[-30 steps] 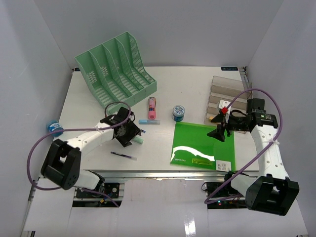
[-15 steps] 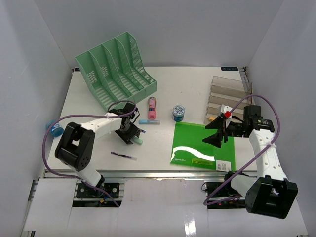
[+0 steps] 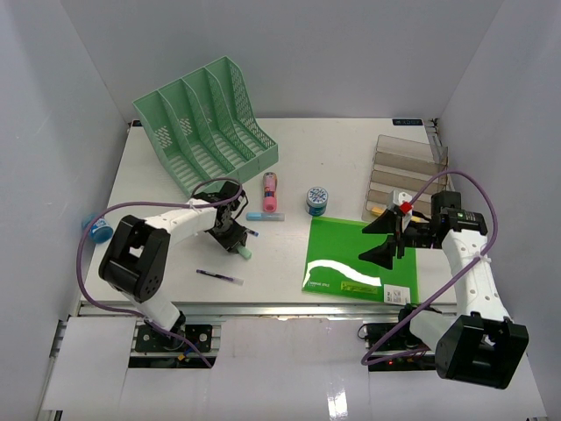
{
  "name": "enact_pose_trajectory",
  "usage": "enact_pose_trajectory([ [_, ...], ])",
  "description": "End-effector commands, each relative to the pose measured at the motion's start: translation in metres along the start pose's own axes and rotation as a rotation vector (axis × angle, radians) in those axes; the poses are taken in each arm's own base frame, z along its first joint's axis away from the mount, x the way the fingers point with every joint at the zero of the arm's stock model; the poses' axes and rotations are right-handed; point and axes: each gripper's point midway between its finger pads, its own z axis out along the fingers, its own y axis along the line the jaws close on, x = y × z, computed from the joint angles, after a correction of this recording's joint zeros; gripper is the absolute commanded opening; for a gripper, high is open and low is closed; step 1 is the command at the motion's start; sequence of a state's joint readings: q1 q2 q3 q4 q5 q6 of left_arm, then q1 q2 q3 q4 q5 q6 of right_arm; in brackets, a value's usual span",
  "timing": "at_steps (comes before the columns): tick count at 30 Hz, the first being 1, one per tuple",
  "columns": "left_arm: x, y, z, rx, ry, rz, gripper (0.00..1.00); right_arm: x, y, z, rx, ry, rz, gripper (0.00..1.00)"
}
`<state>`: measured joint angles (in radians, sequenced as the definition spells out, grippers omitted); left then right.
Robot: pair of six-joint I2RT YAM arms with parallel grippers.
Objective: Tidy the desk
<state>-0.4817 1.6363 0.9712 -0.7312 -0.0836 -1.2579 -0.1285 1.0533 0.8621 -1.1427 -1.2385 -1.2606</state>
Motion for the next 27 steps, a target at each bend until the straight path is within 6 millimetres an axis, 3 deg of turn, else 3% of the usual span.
enact_pose_trajectory([
  [1,0.005,-0.025,-0.045,0.198,-0.016,0.058,0.08,-0.021,0.009,0.000,-0.037,-0.049,0.030,0.89],
  [3,0.018,-0.044,-0.061,0.324,-0.014,0.167,0.02,-0.025,0.010,0.001,-0.047,-0.057,0.071,0.91],
  [5,0.045,-0.067,-0.087,0.509,0.022,0.292,0.00,-0.032,0.008,0.003,-0.060,-0.072,0.100,0.91],
  [12,0.132,-0.101,-0.142,0.947,0.083,0.651,0.00,-0.048,-0.011,0.016,-0.068,-0.064,0.293,0.90],
  [15,0.162,-0.113,-0.166,1.126,0.093,0.737,0.00,-0.047,-0.030,0.029,0.045,-0.014,0.453,0.90],
  [19,0.187,-0.126,-0.181,1.251,0.092,0.812,0.00,-0.041,-0.053,0.039,0.289,0.011,0.617,0.90],
  [22,0.204,-0.135,-0.186,1.290,0.097,0.850,0.00,-0.039,-0.051,0.048,0.315,0.005,0.661,0.89],
  [27,0.215,-0.150,-0.186,1.322,0.100,0.863,0.00,-0.030,-0.056,0.053,0.354,0.011,0.712,0.86],
])
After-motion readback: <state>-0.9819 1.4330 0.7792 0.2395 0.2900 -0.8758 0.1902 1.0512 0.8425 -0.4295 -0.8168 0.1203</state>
